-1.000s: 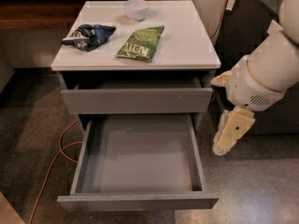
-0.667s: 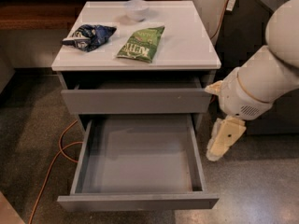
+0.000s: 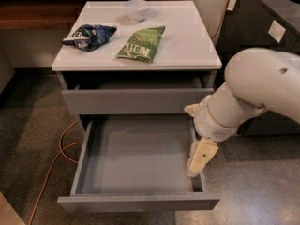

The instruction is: Close middle drawer

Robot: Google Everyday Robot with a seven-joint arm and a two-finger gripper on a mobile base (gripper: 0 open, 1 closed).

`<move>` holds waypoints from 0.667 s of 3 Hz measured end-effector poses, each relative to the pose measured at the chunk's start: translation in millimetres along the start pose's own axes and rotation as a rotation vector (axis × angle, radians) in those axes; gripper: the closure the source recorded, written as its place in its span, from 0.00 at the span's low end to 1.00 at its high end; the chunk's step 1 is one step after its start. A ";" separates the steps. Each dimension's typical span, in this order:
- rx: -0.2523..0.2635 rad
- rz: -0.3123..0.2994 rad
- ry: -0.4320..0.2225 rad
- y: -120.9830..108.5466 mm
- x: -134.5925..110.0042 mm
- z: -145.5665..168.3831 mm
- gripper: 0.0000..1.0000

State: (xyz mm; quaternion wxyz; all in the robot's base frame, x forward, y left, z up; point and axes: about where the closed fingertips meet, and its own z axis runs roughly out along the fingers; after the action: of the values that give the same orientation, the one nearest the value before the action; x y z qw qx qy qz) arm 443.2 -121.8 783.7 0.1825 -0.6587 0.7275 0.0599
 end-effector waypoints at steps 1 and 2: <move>-0.031 -0.009 -0.012 8.5 1.4 44.5 0.00; -0.061 -0.011 -0.043 18.1 1.8 79.6 0.00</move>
Offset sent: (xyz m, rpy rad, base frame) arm -0.0060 0.0426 -0.1245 0.0989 0.0806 0.0569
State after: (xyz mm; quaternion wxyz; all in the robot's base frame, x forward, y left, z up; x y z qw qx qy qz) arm 440.2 -95.1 706.6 0.1782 -0.6665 0.7176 0.0951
